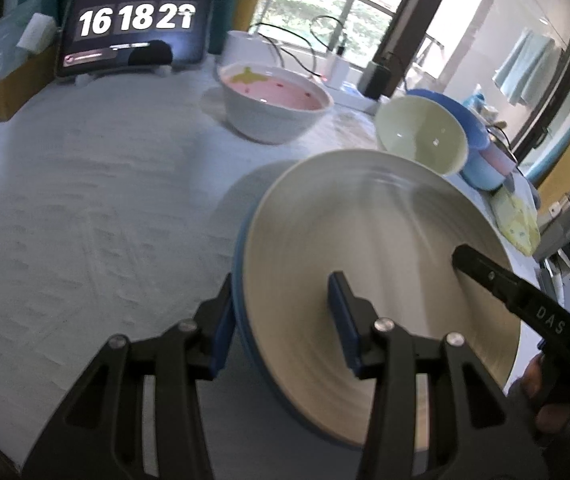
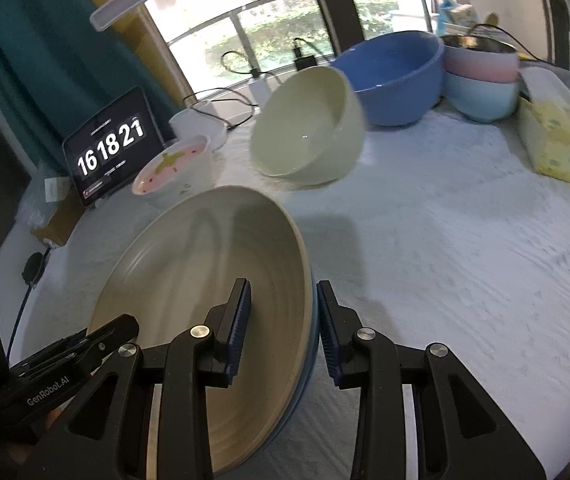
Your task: Organize plates and bowls
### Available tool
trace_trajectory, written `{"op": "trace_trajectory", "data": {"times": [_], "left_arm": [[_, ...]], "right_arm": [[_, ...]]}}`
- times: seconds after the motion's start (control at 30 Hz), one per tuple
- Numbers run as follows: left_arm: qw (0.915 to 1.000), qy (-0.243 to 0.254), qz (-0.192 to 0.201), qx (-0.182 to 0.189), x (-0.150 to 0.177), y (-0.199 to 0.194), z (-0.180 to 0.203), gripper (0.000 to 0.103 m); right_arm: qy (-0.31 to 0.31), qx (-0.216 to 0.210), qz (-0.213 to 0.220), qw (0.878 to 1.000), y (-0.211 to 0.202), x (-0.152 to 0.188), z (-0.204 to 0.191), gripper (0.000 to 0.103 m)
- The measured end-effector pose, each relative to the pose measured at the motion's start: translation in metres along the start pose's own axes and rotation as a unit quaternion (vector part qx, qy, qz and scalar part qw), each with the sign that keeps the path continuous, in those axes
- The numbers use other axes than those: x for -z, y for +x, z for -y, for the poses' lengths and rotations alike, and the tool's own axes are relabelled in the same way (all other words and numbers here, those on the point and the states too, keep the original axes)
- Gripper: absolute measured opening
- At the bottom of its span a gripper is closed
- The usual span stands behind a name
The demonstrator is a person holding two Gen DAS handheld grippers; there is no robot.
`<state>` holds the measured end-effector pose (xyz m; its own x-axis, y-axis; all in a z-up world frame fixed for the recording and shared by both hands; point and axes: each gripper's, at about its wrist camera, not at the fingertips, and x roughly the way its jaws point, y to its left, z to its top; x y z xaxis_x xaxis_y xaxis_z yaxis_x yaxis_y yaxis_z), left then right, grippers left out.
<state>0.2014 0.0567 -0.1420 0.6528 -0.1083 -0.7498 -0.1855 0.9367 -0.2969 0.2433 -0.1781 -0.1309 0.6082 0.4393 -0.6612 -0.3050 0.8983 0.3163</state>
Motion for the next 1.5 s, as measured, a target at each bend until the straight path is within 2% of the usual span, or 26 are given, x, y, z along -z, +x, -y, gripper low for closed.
{"op": "trace_trajectory", "data": {"times": [0.9, 1.2, 1.5], "left_arm": [[0.9960, -0.057, 0.019, -0.067, -0.019, -0.010, -0.093, 0.046], [0.9942, -0.069, 0.017, -0.081, -0.023, -0.006, -0.108, 0.046], [0.9938, -0.061, 0.021, -0.090, -0.023, -0.005, -0.106, 0.047]], "right_arm": [[-0.064, -0.044, -0.046, 0.996, 0.070, -0.008, -0.095, 0.035], [-0.074, -0.052, -0.061, 0.994, 0.087, -0.009, -0.112, 0.035], [-0.083, -0.045, -0.062, 0.994, 0.091, -0.007, -0.115, 0.036]]}}
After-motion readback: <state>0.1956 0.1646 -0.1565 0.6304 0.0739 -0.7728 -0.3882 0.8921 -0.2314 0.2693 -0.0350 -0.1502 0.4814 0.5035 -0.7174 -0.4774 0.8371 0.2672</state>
